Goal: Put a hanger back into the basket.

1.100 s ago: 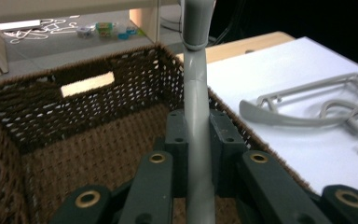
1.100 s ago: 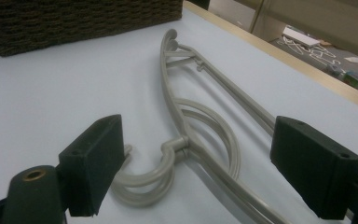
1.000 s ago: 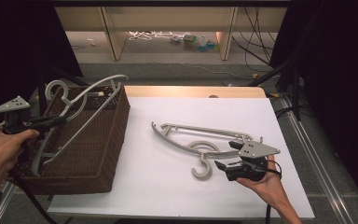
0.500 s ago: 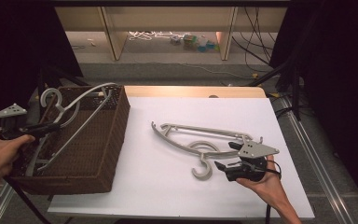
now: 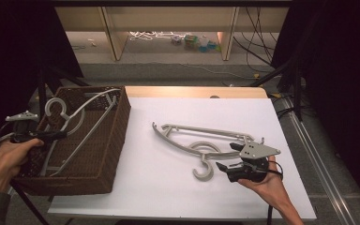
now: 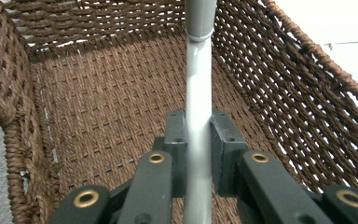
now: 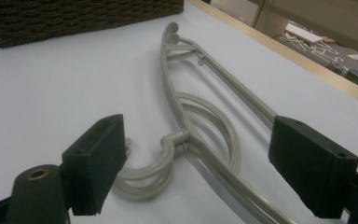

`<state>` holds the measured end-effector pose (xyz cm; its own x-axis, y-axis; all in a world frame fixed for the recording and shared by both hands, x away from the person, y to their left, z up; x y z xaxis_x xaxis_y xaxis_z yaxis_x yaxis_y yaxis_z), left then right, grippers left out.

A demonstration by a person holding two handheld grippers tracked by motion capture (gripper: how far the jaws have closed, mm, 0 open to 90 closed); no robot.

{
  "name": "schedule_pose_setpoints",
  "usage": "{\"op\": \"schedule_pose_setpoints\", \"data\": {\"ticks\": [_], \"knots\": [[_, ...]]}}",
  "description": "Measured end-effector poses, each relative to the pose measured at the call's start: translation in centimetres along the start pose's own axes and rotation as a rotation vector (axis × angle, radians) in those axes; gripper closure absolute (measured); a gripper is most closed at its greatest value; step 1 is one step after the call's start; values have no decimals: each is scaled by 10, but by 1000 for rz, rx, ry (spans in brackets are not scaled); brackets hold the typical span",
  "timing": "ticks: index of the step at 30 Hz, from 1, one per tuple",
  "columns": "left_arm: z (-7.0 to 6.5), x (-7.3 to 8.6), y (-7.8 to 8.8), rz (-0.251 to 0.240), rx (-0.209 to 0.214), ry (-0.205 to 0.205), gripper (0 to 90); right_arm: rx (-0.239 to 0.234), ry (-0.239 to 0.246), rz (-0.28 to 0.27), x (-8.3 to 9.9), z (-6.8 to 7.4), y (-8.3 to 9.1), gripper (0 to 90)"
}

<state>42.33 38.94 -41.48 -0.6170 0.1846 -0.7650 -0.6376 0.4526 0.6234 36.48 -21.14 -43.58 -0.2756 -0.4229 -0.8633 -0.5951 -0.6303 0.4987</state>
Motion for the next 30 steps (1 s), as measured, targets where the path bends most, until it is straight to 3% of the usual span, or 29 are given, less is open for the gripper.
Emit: {"op": "schedule_pose_setpoints", "data": {"ticks": [9,11,16,18,21,26,28,30], "knots": [[3,3,-3,17,-31,-3,793,5,0,4,1,-2,0,202],[4,5,-4,62,-28,-10,792,7,0,3,1,-2,-1,202],[3,6,-7,50,-35,-22,793,4,2,7,2,-2,0,202],[6,7,-4,112,-40,-85,793,4,1,8,2,-2,0,202],[6,7,-7,125,-39,-89,792,3,0,10,2,-2,0,203],[6,3,-8,180,-95,-98,791,6,-2,10,2,-2,0,202],[7,2,-11,172,-126,-69,791,5,-3,8,2,-2,0,203],[10,2,-13,188,-126,-24,783,7,-3,9,2,-3,0,203]]}}
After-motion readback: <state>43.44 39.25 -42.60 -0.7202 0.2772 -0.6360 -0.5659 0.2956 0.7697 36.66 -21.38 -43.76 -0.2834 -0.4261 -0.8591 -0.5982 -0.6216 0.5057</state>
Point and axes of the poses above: each handheld gripper's, and its own axes: y roughly backward along the jaws, x roughly out of its underside, z roughly to its left, the point moved 4 cm from there along -y, roughly forward along the jaws, and after that the axes turned 3 degrees about -y, right-handed, at the moved point
